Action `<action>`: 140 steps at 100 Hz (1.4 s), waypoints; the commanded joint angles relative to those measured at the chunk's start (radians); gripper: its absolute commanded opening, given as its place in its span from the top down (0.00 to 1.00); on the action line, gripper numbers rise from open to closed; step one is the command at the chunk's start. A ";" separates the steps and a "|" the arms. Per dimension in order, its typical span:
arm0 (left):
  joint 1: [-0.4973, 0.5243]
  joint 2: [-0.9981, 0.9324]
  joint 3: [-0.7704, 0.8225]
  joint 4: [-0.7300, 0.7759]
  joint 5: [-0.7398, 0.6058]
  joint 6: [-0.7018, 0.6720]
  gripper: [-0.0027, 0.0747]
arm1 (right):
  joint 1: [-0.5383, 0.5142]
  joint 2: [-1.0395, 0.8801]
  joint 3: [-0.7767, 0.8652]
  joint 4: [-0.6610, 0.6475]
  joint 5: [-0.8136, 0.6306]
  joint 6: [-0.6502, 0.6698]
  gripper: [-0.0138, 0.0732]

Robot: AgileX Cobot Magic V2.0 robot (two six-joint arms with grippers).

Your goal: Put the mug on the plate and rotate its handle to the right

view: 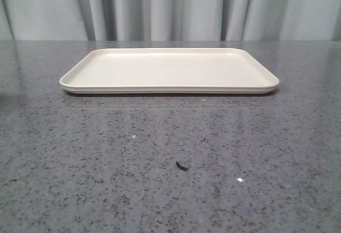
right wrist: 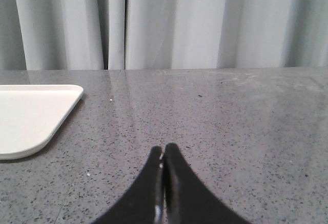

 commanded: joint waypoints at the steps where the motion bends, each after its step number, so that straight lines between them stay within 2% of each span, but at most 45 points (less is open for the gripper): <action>1: 0.003 -0.033 0.003 -0.011 -0.097 -0.007 0.99 | -0.006 -0.020 0.000 -0.010 -0.075 -0.001 0.91; 86: 0.003 -0.033 0.003 -0.011 -0.205 -0.007 0.99 | -0.006 -0.020 0.000 -0.010 -0.090 -0.001 0.91; 103: 0.003 -0.033 -0.045 -0.011 -0.200 -0.007 0.99 | -0.005 -0.020 -0.011 -0.010 -0.112 -0.001 0.91; 113: 0.003 -0.026 -0.108 -0.011 -0.137 -0.007 0.99 | -0.005 -0.017 -0.057 -0.009 -0.057 -0.001 0.91; 140: 0.001 0.103 -0.325 -0.011 0.147 0.000 0.99 | -0.005 0.050 -0.251 -0.008 0.258 -0.001 0.91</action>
